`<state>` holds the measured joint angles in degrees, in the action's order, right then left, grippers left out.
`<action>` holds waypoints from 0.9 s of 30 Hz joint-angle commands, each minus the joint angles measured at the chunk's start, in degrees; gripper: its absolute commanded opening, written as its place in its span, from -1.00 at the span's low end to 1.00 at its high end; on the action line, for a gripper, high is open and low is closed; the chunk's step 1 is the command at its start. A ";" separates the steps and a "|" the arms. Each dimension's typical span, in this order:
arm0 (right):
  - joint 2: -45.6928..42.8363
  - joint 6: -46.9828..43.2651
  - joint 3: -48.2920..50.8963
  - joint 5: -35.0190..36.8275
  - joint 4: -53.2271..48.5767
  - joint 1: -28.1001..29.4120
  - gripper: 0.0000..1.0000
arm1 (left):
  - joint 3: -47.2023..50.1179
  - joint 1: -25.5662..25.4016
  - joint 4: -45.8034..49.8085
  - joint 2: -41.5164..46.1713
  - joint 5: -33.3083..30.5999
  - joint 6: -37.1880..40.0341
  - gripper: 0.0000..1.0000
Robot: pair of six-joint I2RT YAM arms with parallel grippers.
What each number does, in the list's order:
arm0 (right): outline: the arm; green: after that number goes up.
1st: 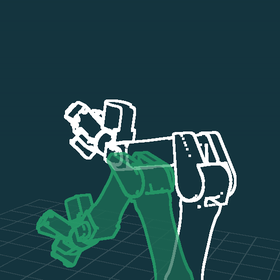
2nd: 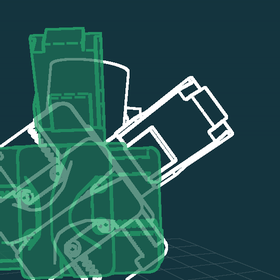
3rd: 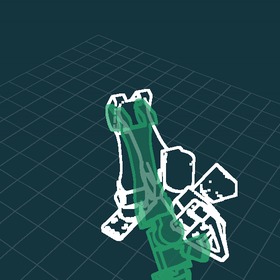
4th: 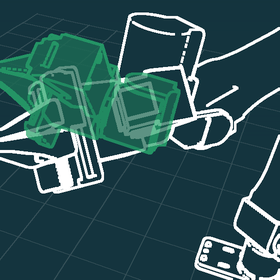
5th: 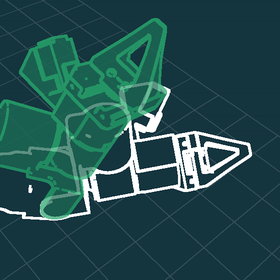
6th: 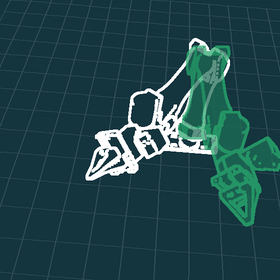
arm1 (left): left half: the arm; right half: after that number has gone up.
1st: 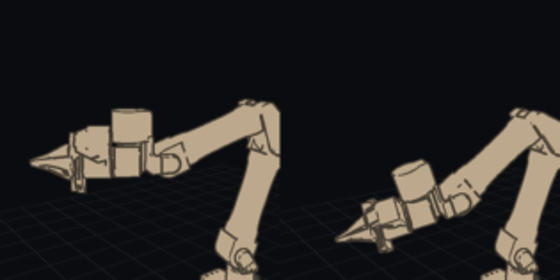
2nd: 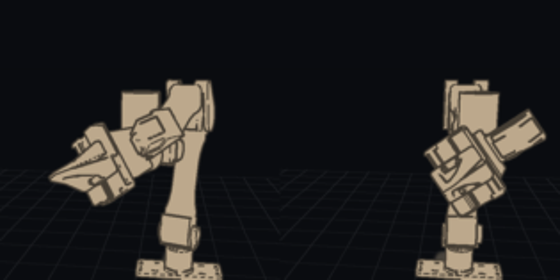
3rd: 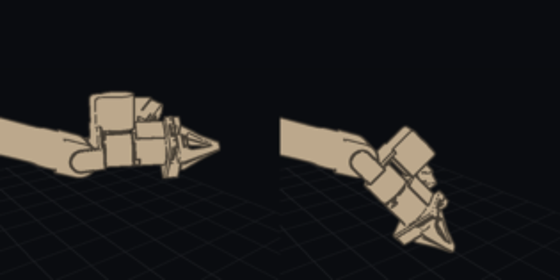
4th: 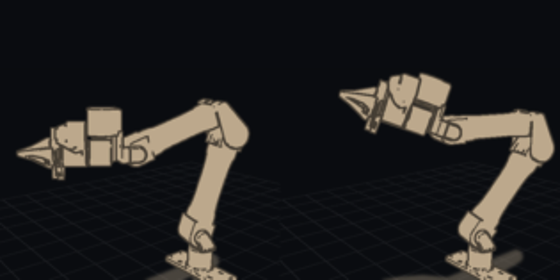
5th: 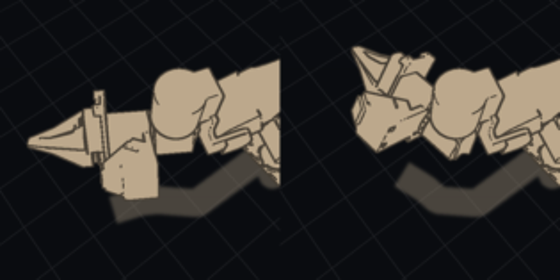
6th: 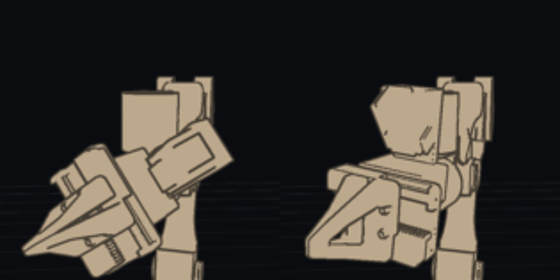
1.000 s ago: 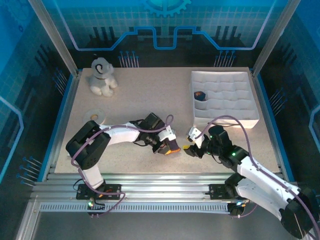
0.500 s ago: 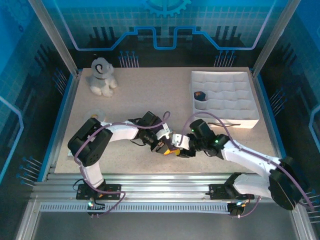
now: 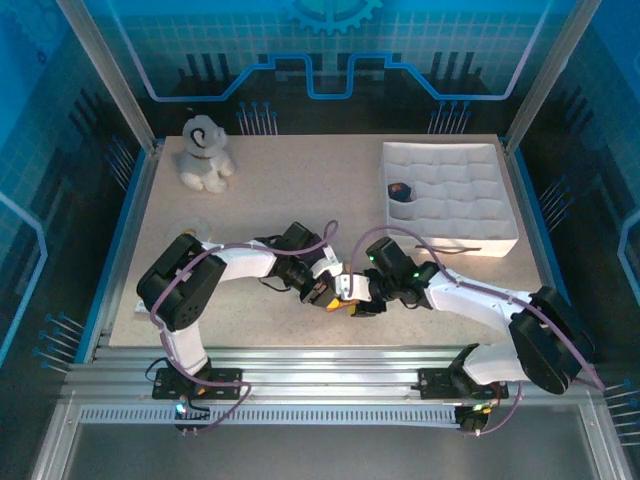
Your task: Roll the socks
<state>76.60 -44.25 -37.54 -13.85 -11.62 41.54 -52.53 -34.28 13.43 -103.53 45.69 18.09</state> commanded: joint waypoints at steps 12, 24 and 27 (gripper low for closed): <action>4.91 -1.01 4.23 7.61 10.12 2.72 -0.01 | -1.09 0.82 2.64 0.94 3.88 0.86 -1.00; 3.64 -0.01 3.33 7.08 6.71 3.55 -1.00 | 4.49 2.35 -6.82 4.57 -0.86 -4.39 -0.97; 4.79 -0.14 1.30 4.68 2.10 3.23 -1.00 | 6.94 2.74 -11.33 6.15 -2.99 -7.03 -0.80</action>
<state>81.23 -44.42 -34.41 -6.46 -4.27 44.31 -47.77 -32.56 7.42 -99.79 45.10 14.11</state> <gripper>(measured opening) 0.044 0.085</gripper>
